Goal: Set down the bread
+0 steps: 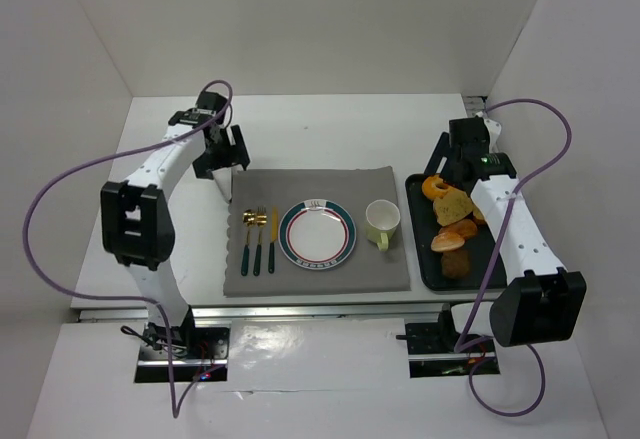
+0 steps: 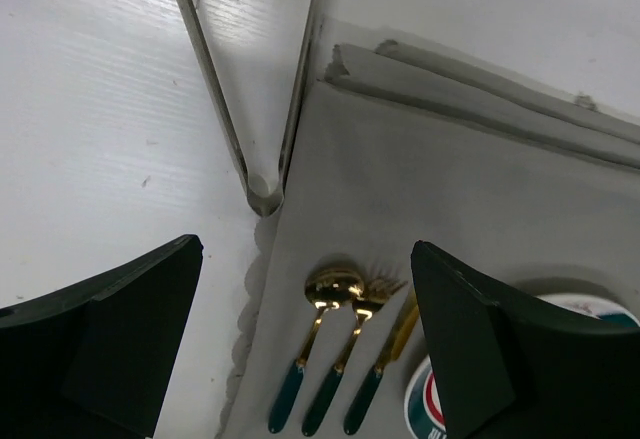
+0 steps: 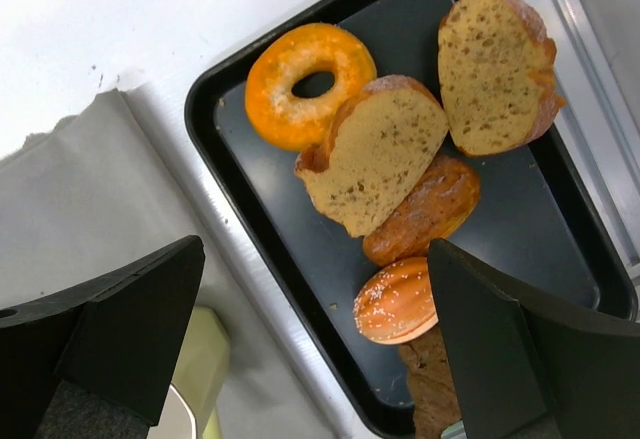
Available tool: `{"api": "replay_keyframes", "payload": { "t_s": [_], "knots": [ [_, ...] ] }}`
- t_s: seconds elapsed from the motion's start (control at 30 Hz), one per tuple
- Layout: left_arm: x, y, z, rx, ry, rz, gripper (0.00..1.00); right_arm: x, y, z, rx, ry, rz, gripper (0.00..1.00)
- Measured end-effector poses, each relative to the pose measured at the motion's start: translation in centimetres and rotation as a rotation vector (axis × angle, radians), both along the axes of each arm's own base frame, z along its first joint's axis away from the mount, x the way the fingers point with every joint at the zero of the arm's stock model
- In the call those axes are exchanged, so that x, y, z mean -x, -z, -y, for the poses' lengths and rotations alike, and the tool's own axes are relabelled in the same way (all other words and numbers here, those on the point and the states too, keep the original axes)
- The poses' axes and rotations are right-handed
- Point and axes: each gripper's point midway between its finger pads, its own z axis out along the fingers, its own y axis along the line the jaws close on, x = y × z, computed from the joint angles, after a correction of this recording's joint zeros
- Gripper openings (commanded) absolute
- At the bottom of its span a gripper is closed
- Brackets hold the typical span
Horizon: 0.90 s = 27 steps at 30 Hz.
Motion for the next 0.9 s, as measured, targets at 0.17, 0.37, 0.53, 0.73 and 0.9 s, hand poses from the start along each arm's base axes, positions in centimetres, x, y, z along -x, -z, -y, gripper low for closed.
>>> {"api": "replay_keyframes", "payload": {
  "t_s": [0.17,0.37,0.53,0.73,0.9],
  "knots": [
    [-1.2,4.6,-0.9,-0.010,-0.039,-0.113,0.99,0.1,0.1,-0.1,-0.003,-0.005,-0.004,1.00],
    [-3.7,4.9,-2.7,-0.001,-0.100,-0.101,0.99,0.1,0.1,-0.1,-0.002,-0.008,-0.005,1.00],
    [-6.2,5.1,-3.6,-0.001,-0.122,-0.070,0.99,0.1,0.1,-0.1,-0.001,-0.009,-0.004,1.00],
    [-5.6,7.0,-4.1,-0.024,-0.133,-0.124,0.99,0.1,0.1,-0.1,0.003,-0.013,-0.007,1.00],
    [-5.6,7.6,-4.3,-0.034,-0.137,-0.141,0.99,0.1,0.1,0.0,0.006,-0.016,-0.008,1.00]
  ]
}}
